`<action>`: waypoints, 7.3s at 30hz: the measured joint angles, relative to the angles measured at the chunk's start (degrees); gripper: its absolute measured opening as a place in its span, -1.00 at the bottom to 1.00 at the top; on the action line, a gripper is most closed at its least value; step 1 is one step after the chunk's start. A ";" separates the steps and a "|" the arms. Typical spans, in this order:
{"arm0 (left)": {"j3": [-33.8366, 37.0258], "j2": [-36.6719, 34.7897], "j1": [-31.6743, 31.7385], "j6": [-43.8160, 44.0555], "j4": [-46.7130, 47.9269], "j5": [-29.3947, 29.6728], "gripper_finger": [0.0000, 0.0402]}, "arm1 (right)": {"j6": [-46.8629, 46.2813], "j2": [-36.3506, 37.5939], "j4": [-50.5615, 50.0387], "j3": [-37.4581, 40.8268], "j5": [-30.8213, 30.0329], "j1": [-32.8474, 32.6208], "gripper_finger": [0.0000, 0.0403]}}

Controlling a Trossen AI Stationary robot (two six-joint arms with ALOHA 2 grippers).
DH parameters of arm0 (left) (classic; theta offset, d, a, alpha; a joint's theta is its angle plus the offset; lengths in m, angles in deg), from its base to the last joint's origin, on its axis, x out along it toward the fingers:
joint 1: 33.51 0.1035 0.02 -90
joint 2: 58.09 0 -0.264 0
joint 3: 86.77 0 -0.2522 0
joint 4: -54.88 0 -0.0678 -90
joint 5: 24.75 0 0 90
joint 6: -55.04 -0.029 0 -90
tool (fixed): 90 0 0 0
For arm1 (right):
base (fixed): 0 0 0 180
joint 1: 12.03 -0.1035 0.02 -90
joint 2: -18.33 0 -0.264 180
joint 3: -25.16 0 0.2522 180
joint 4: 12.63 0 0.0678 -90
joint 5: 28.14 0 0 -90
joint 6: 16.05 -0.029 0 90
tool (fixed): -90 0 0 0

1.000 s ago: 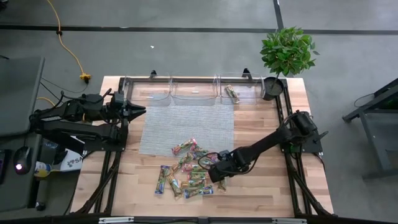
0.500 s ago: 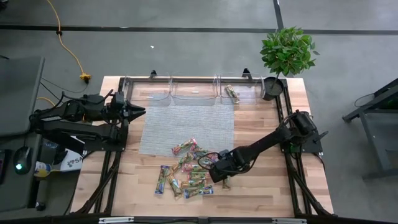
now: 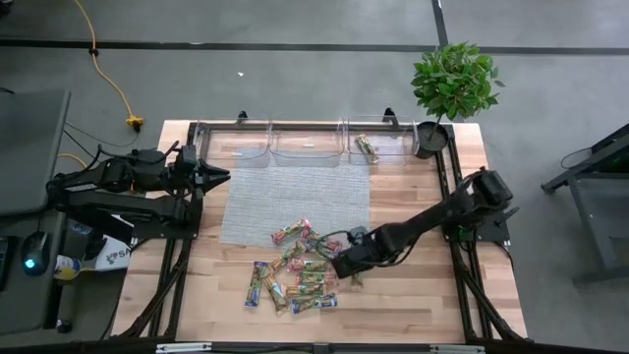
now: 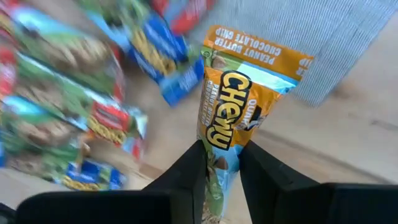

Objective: Pick and place Granola Bars by type
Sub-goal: Put the yellow granola bar into the right transparent bin

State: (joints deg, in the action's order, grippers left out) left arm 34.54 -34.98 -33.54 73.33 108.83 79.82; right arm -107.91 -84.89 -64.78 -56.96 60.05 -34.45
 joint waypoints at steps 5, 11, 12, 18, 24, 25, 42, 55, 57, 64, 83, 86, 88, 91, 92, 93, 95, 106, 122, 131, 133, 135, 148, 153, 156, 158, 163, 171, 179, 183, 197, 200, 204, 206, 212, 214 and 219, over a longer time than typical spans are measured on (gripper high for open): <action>0.00 0.00 0.01 0.00 0.00 0.00 -0.67 | 4.20 6.03 -5.19 -0.11 -7.35 4.38 -0.63; 0.00 0.00 0.00 0.00 0.00 0.00 -0.67 | 17.29 13.62 -11.12 -0.09 -14.38 16.57 -0.64; 0.00 0.00 0.02 0.00 0.00 0.00 -0.67 | 19.99 14.83 -11.70 -0.09 -15.32 19.17 -0.63; 0.00 0.00 0.02 0.00 0.00 0.00 -0.67 | 36.41 19.66 -10.83 -0.09 -16.69 36.08 -0.63; 0.00 0.00 0.02 0.00 0.02 0.00 -0.67 | 49.85 19.77 -3.45 -0.10 -11.56 51.69 -0.63; 0.00 0.00 0.01 0.00 0.00 0.01 -0.67 | 51.32 19.40 -1.90 -0.11 -10.62 53.64 -0.63; 0.00 0.00 0.02 0.02 0.33 0.26 -0.67 | 62.35 15.05 1.00 -0.13 -6.76 64.13 -0.49; 0.00 0.00 0.02 0.00 0.31 0.22 -0.67 | 63.46 16.07 11.39 -0.90 2.52 61.78 -0.05; 0.00 0.00 0.00 0.02 0.31 0.22 -0.67 | 63.43 16.09 14.22 -2.24 4.30 59.14 -0.07; 0.00 0.02 0.01 0.02 0.31 0.19 -0.67 | 63.92 16.11 18.22 -5.91 3.16 43.61 -0.11; 0.00 0.02 0.02 0.04 0.26 -0.11 -0.67 | 62.07 9.13 19.69 -6.15 -3.44 9.32 -0.11; 0.00 0.02 0.01 0.04 0.26 -0.10 -0.67 | 61.41 4.39 19.72 -8.88 0.18 8.27 -0.11; 0.00 0.02 0.00 0.04 0.26 -0.09 -0.67 | 62.67 0.88 18.68 -12.10 2.49 8.09 -0.11; 0.00 0.02 0.00 0.04 0.26 -0.07 -0.67 | 67.83 -4.89 12.55 -19.62 4.57 8.09 -0.11; 0.00 0.02 0.02 0.04 0.26 -0.07 -0.67 | 70.20 -6.95 8.91 -22.78 5.29 8.11 -0.11; 0.00 0.02 0.01 0.04 0.26 -0.07 -0.67 | 72.53 -8.96 4.97 -26.09 5.52 8.11 -0.11; 0.00 0.02 0.00 0.04 0.26 -0.07 -0.67 | 76.73 -13.07 -2.90 -32.32 6.37 8.21 -0.11; 0.00 0.02 0.00 0.04 0.24 -0.71 -0.67 | 76.15 -20.95 -20.35 -51.17 7.66 13.18 -0.11; 0.00 0.02 0.02 1.15 0.15 -3.06 -0.67 | 80.31 -20.78 -7.97 -45.90 -3.10 12.90 -0.11; 0.00 0.02 0.00 1.53 0.26 -3.58 -0.67 | 81.37 -20.78 -2.13 -41.24 -1.39 14.99 -0.11; 0.00 0.02 0.01 1.53 0.26 -3.59 -0.67 | 81.34 -20.78 -1.97 -40.73 -1.28 15.23 -0.11; 0.00 0.02 0.02 1.53 0.26 -3.61 -0.67 | 80.77 -20.78 -2.19 -40.48 -0.59 15.11 -0.11; 0.00 0.02 0.01 1.53 0.26 -3.54 -0.67 | 73.44 -20.78 -3.83 -40.48 4.05 9.90 -0.11; 0.00 0.02 0.02 1.52 0.26 -3.50 -0.67 | 71.57 -20.78 -5.44 -40.48 5.65 6.12 -0.11; 0.00 0.02 0.02 1.50 0.26 -3.50 -0.67 | 69.99 -20.78 -7.46 -40.50 5.51 3.41 -0.11; 0.00 0.02 0.00 1.26 0.26 -3.48 -0.67 | 69.79 -20.78 -8.15 -40.50 3.83 1.60 -0.11; 0.00 0.02 0.02 1.09 0.26 -3.31 -0.67 | 67.66 -20.76 -7.22 -38.97 -1.51 -1.25 -0.11; 0.00 0.02 0.00 1.07 0.26 -3.30 -0.67 | 59.96 -20.80 -2.91 -31.92 2.68 -1.22 -0.11; 0.00 0.02 0.00 1.05 0.26 -3.32 -0.67 | 59.22 -20.80 6.33 -28.64 4.59 -1.61 -0.11; 0.00 0.02 0.02 1.05 0.26 -3.32 -0.67 | 59.57 -20.80 6.26 -28.20 3.63 -1.53 -0.11; 0.00 0.00 0.01 1.05 0.28 -3.08 -0.67 | 62.32 -22.59 10.66 -28.35 2.76 -1.29 -0.11; 0.00 0.00 0.01 1.05 0.32 -3.05 -0.67 | 61.79 -24.60 10.20 -28.31 4.26 -1.29 -0.11; 0.00 0.00 0.00 1.05 0.37 -3.04 -0.67 | 60.94 -25.11 10.87 -28.23 4.67 -1.29 -0.11; 0.00 0.00 0.01 1.05 0.37 -2.97 -0.67 | 61.02 -25.06 11.02 -28.33 3.70 -1.29 -0.11; 0.00 0.00 0.01 1.05 0.42 -2.86 -0.67 | 61.21 -25.94 11.13 -28.35 3.87 -1.29 -0.11; 0.00 0.00 0.00 1.05 0.49 -2.86 -0.67 | 61.04 -27.00 11.58 -28.35 4.52 -1.29 -0.11; 0.00 0.00 0.00 1.05 0.50 -2.86 -0.67 | 59.67 -28.42 12.21 -28.61 6.25 -1.38 -0.11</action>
State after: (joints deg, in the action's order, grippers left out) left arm 34.54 -34.98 -33.54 74.38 109.33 76.95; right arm -48.24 -113.31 -52.57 -85.57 66.30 -35.83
